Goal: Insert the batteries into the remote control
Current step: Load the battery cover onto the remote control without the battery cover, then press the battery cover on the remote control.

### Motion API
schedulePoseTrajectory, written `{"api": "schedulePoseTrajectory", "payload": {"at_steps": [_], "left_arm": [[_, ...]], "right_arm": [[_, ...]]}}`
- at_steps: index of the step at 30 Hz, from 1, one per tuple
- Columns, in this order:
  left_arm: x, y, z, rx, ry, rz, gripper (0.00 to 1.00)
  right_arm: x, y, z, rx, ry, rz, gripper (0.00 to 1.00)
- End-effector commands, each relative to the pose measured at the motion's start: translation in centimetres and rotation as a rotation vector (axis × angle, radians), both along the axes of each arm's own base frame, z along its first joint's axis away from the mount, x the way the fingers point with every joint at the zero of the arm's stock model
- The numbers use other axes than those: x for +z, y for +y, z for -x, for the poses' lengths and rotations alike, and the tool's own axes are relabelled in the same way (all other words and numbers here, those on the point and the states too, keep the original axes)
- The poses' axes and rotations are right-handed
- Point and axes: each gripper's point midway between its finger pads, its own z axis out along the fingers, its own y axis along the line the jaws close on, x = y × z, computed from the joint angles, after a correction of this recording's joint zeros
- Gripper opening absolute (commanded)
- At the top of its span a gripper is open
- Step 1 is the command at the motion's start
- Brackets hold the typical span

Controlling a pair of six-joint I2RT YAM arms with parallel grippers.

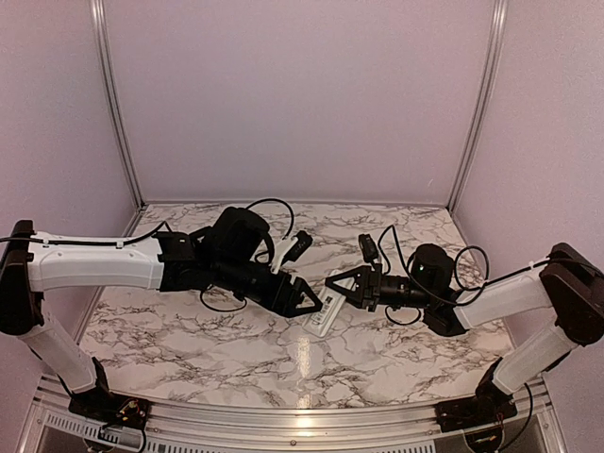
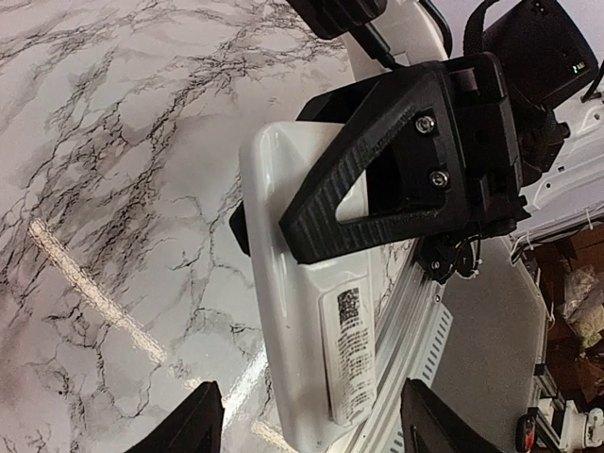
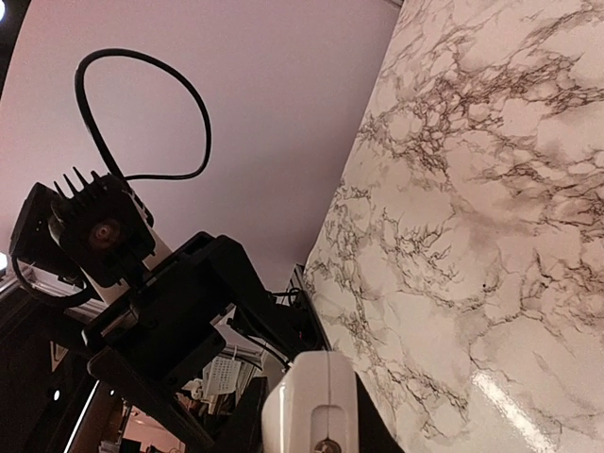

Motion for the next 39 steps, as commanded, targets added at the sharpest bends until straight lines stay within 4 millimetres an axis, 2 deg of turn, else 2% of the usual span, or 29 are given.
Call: {"api": "schedulePoseTrajectory", "payload": {"at_steps": [1, 17, 28, 33, 39], "left_arm": [[0.6, -0.7, 0.6, -0.042, 0.002, 0.046, 0.67], [-2.2, -0.6, -0.1, -0.006, 0.016, -0.059, 0.6], [-5.1, 1.0, -1.6, 0.069, -0.03, -0.211, 0.44], [-5.8, 1.3, -1.5, 0.062, -0.052, -0.254, 0.44], [-6.3, 1.6, -0.5, 0.022, -0.082, -0.303, 0.48]], "right_arm": [[2.6, 0.1, 0.1, 0.021, -0.061, -0.062, 0.0], [3.0, 0.3, 0.1, 0.035, -0.059, -0.088, 0.0], [4.0, 0.3, 0.5, 0.05, -0.062, -0.123, 0.0], [4.3, 0.3, 0.4, 0.048, -0.077, -0.119, 0.0], [4.4, 0.2, 0.1, 0.04, -0.08, -0.114, 0.0]]}}
